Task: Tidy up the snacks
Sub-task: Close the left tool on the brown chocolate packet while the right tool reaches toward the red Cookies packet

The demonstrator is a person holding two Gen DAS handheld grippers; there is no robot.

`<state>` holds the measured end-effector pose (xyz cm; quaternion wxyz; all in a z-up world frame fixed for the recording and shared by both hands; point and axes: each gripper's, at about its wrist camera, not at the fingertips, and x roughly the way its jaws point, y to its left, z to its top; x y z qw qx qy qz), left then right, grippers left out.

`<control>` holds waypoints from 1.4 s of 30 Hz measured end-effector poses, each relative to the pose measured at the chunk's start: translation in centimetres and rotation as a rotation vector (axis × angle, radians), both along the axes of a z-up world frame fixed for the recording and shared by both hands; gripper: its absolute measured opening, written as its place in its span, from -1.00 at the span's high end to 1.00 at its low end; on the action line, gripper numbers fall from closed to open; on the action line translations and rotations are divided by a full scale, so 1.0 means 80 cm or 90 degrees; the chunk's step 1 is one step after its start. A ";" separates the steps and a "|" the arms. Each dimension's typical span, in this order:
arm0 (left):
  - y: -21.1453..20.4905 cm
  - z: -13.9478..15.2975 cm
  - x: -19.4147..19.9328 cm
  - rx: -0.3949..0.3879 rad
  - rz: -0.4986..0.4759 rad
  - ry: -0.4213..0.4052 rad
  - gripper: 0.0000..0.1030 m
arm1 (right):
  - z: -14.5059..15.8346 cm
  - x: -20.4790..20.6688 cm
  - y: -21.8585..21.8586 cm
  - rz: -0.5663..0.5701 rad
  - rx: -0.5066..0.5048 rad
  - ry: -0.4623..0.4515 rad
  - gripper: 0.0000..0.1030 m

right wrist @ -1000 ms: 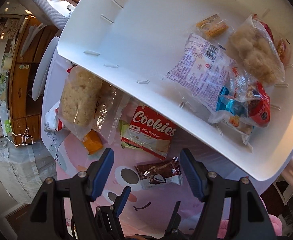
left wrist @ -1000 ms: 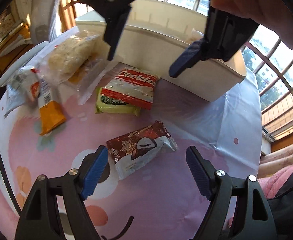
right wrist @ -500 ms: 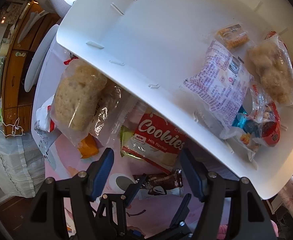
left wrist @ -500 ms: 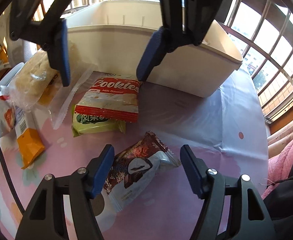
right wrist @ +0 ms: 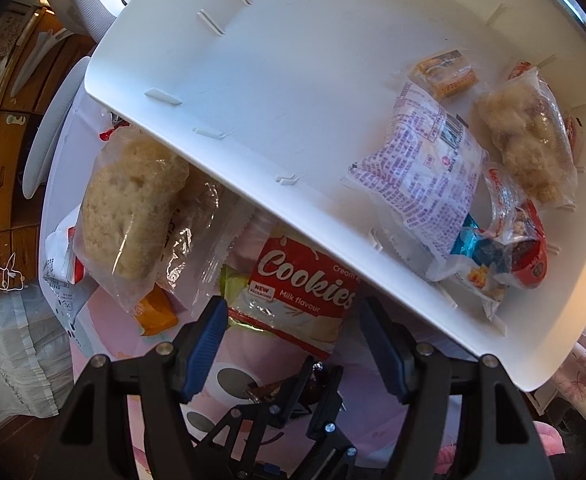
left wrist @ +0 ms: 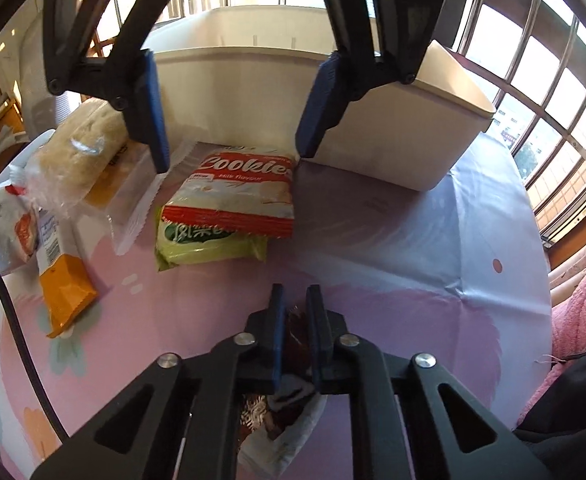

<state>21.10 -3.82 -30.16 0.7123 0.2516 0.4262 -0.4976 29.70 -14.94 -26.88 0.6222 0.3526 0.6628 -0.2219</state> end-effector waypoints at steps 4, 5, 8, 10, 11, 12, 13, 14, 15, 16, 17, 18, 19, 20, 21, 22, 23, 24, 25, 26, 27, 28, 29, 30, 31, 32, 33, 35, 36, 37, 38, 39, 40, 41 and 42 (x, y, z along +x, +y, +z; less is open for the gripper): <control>0.013 -0.002 0.004 0.000 0.021 0.003 0.93 | -0.006 0.004 0.014 0.002 0.007 0.004 -0.34; 0.017 -0.002 0.005 -0.001 0.031 0.006 0.93 | -0.009 0.005 0.017 0.002 0.011 0.008 -0.34; 0.032 -0.003 0.011 0.001 0.063 0.010 0.94 | -0.013 0.004 0.025 -0.005 0.010 0.009 -0.34; 0.042 -0.004 0.014 0.005 0.081 0.003 0.94 | -0.013 0.004 0.030 -0.013 0.005 0.003 -0.34; 0.046 -0.004 0.017 0.006 0.090 0.000 0.94 | -0.014 0.004 0.033 -0.015 0.002 0.000 -0.34; 0.050 -0.005 0.019 0.006 0.099 0.000 0.94 | -0.016 0.005 0.035 -0.016 0.004 0.000 -0.34; 0.053 -0.005 0.020 0.007 0.107 -0.004 0.94 | -0.018 0.005 0.038 -0.018 0.007 -0.002 -0.34; 0.057 -0.007 0.022 0.006 0.116 -0.001 0.94 | -0.020 0.006 0.043 -0.019 0.009 -0.001 -0.34; 0.061 -0.008 0.026 0.004 0.128 0.002 0.94 | -0.021 0.006 0.045 -0.022 0.009 -0.001 -0.34; 0.066 -0.008 0.030 0.003 0.142 0.003 0.94 | -0.021 0.006 0.045 -0.026 0.009 -0.005 -0.34; 0.074 -0.008 0.036 0.001 0.156 0.006 0.94 | -0.019 0.006 0.044 -0.031 0.009 -0.011 -0.34; 0.086 -0.007 0.045 -0.002 0.171 0.011 0.94 | -0.017 0.005 0.042 -0.039 0.004 -0.020 -0.34; 0.093 -0.007 0.051 -0.005 0.186 0.018 0.94 | -0.014 0.005 0.039 -0.045 -0.004 -0.024 -0.34; 0.100 -0.008 0.057 -0.008 0.203 0.024 0.94 | -0.013 0.005 0.038 -0.050 -0.009 -0.026 -0.34; 0.109 -0.007 0.063 -0.011 0.217 0.030 0.94 | -0.014 0.005 0.037 -0.054 -0.012 -0.025 -0.34; 0.114 -0.008 0.067 -0.013 0.230 0.035 0.94 | -0.015 0.005 0.035 -0.060 -0.013 -0.025 -0.34; 0.121 -0.008 0.072 -0.014 0.245 0.039 0.94 | -0.016 0.005 0.031 -0.065 -0.014 -0.025 -0.34; 0.126 -0.008 0.075 -0.016 0.256 0.042 0.94 | -0.017 0.005 0.029 -0.071 -0.016 -0.024 -0.34; 0.129 -0.007 0.080 -0.021 0.273 0.049 0.94 | -0.019 0.004 0.026 -0.077 -0.017 -0.022 -0.34; 0.139 -0.007 0.085 -0.025 0.286 0.054 0.94 | -0.019 0.001 0.018 -0.081 -0.018 -0.021 -0.34; 0.145 -0.007 0.088 -0.028 0.297 0.059 0.94 | -0.022 0.002 0.022 -0.086 -0.019 -0.019 -0.34; 0.152 -0.006 0.093 -0.032 0.308 0.063 0.94 | -0.024 0.003 0.023 -0.092 -0.024 -0.020 -0.34; 0.159 -0.005 0.096 -0.036 0.319 0.068 0.94 | -0.025 0.002 0.022 -0.097 -0.030 -0.022 -0.34; 0.163 -0.004 0.098 -0.038 0.331 0.070 0.94 | -0.027 0.002 0.022 -0.102 -0.036 -0.025 -0.34; 0.167 -0.002 0.099 -0.041 0.341 0.071 0.94 | -0.028 0.004 0.023 -0.106 -0.042 -0.026 -0.34; 0.171 0.000 0.099 -0.044 0.352 0.074 0.94 | -0.030 0.006 0.023 -0.109 -0.049 -0.028 -0.34; 0.175 0.001 0.101 -0.046 0.362 0.081 0.94 | -0.032 0.006 0.019 -0.111 -0.055 -0.031 -0.34; 0.180 0.004 0.093 -0.055 0.362 0.115 0.94 | -0.035 0.011 0.018 -0.108 -0.067 -0.032 -0.34; 0.181 0.005 0.093 -0.061 0.361 0.128 0.94 | -0.036 0.014 0.017 -0.106 -0.068 -0.029 -0.31; 0.182 0.006 0.092 -0.067 0.357 0.140 0.94 | -0.037 0.016 0.016 -0.105 -0.067 -0.030 -0.24; 0.180 0.008 0.089 -0.070 0.351 0.154 0.92 | -0.037 0.017 0.016 -0.103 -0.068 -0.028 -0.18; 0.175 0.010 0.086 -0.068 0.342 0.168 0.86 | -0.038 0.019 0.014 -0.101 -0.069 -0.027 -0.07; 0.172 0.008 0.085 -0.062 0.335 0.178 0.78 | -0.038 0.020 0.014 -0.097 -0.071 -0.027 0.01; 0.169 0.007 0.080 -0.051 0.329 0.189 0.72 | -0.037 0.021 0.015 -0.093 -0.073 -0.027 0.04; 0.161 0.006 0.077 -0.039 0.324 0.199 0.62 | -0.036 0.022 0.015 -0.089 -0.073 -0.028 0.07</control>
